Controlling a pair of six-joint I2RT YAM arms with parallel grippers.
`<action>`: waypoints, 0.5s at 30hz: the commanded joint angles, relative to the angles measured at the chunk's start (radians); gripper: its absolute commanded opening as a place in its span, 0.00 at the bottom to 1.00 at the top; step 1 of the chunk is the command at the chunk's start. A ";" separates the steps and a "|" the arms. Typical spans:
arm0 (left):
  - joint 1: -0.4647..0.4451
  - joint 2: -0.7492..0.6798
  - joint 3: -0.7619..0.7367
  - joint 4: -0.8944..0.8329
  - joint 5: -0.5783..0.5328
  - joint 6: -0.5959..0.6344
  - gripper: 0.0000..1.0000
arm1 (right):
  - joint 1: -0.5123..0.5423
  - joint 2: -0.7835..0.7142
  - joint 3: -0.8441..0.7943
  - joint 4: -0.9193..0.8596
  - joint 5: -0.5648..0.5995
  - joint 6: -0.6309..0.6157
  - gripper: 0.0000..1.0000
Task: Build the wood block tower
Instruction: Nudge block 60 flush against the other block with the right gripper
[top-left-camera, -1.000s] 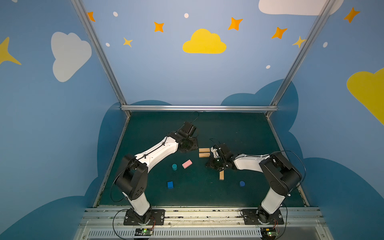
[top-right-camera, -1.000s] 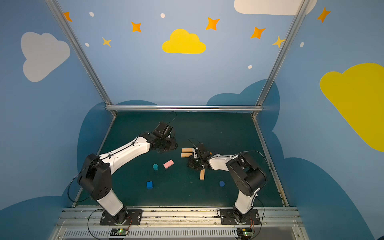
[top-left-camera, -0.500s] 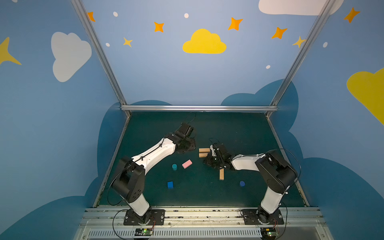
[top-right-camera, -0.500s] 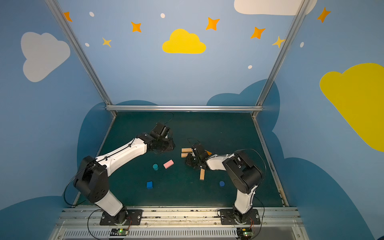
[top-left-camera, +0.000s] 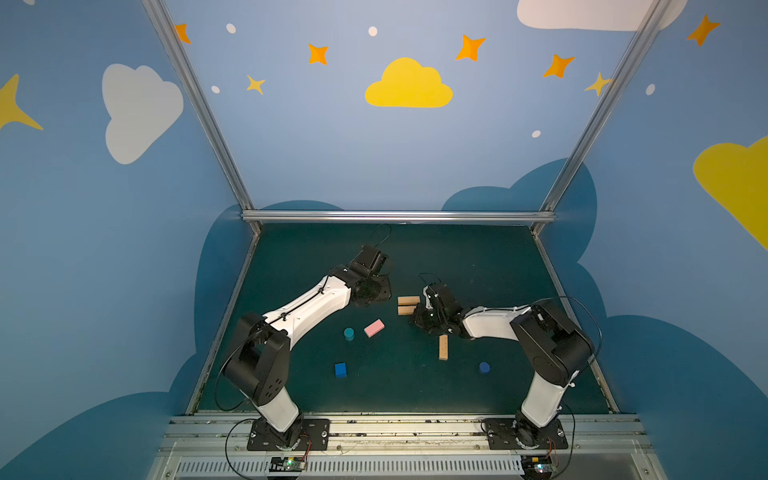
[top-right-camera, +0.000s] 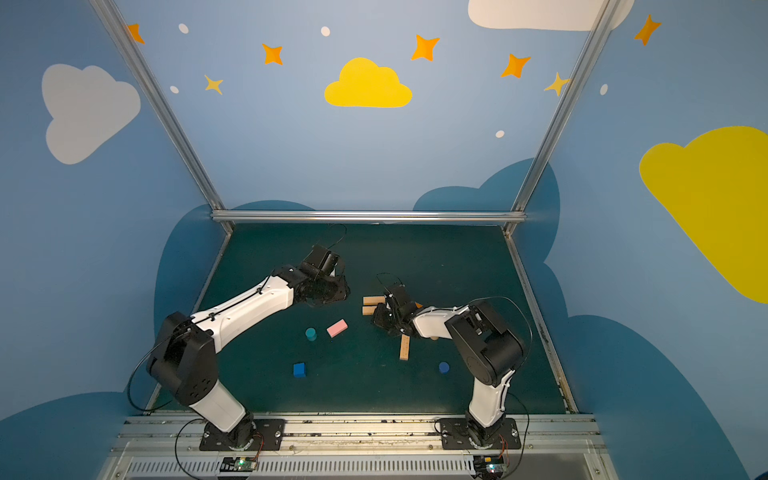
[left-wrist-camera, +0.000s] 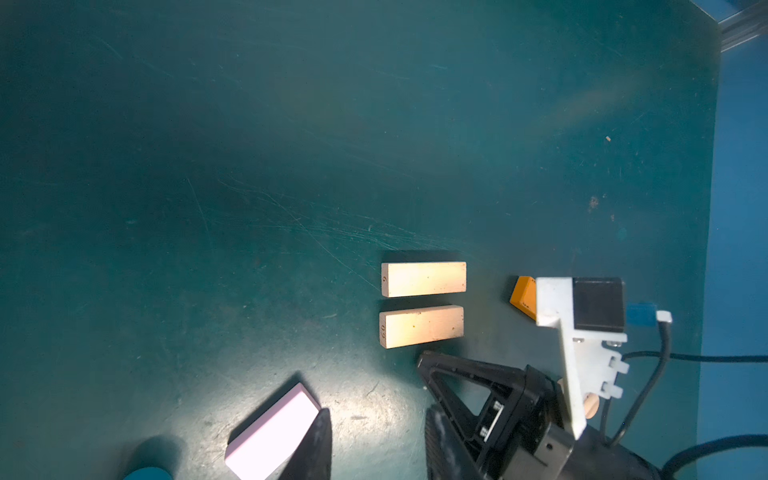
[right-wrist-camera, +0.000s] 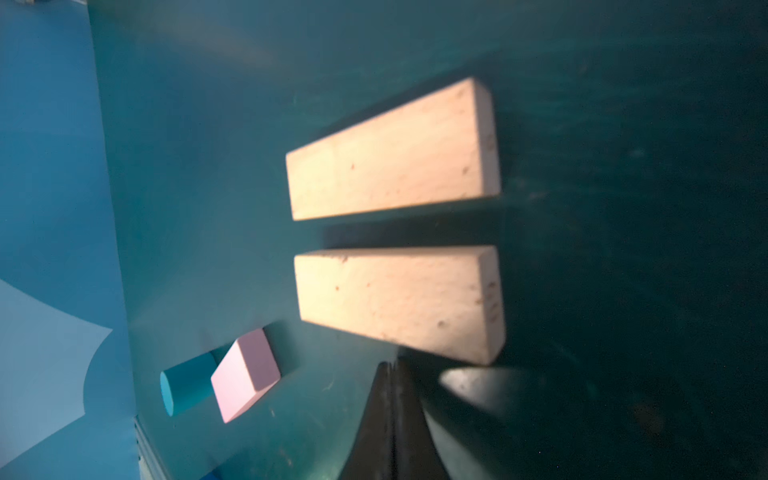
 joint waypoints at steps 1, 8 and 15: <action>0.006 -0.013 -0.009 0.002 -0.002 -0.001 0.38 | -0.020 0.037 0.012 -0.082 0.054 -0.006 0.00; 0.006 -0.013 -0.016 0.007 0.002 -0.003 0.38 | -0.017 0.063 0.033 -0.067 0.024 -0.003 0.00; 0.007 -0.013 -0.019 0.011 0.001 -0.006 0.38 | -0.008 0.068 0.033 -0.056 0.010 0.012 0.00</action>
